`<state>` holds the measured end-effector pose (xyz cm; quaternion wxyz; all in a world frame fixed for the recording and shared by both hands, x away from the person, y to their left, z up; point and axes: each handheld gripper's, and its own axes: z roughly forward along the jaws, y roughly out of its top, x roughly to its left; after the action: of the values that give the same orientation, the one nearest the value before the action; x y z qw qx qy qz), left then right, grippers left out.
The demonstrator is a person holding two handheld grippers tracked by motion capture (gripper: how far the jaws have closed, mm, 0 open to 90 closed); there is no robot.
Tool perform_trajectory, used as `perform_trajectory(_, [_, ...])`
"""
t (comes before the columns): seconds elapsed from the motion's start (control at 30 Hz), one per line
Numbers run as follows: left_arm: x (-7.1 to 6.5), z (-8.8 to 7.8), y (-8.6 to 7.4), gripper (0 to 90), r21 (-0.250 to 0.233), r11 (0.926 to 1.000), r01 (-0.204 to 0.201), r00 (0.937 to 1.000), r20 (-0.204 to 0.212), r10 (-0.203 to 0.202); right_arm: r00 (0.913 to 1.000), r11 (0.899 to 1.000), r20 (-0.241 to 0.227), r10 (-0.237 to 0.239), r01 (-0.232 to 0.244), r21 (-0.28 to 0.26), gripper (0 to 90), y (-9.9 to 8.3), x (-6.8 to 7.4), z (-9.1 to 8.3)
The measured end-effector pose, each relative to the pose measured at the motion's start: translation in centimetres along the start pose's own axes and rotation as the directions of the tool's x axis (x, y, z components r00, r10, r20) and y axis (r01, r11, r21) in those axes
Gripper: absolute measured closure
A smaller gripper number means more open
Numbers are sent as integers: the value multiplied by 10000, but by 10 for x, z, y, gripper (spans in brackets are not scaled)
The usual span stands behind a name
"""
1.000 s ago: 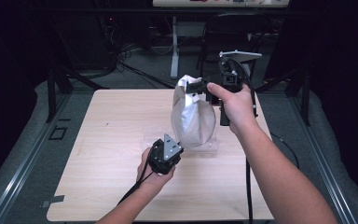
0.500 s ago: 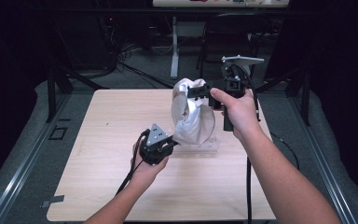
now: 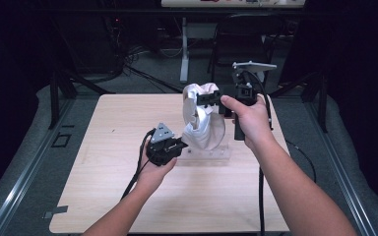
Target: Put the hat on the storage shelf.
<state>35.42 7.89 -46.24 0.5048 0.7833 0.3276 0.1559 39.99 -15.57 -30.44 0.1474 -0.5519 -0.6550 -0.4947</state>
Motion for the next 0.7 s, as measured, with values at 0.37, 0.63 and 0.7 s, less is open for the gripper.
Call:
perform_trajectory(0.37, [4,14,-21,834,392,9991,165,9994,307,-177,9994,9993,332,118,-130,357,817,-9,-15,12])
perform_trajectory(0.63, [10,20,-28,830,475,9988,135,9991,388,-153,9992,9987,318,223,-238,454,816,-14,-23,18])
perform_trajectory(0.7, [13,22,-31,829,444,9989,134,9986,511,-157,9992,9986,307,265,-279,448,816,-15,-24,19])
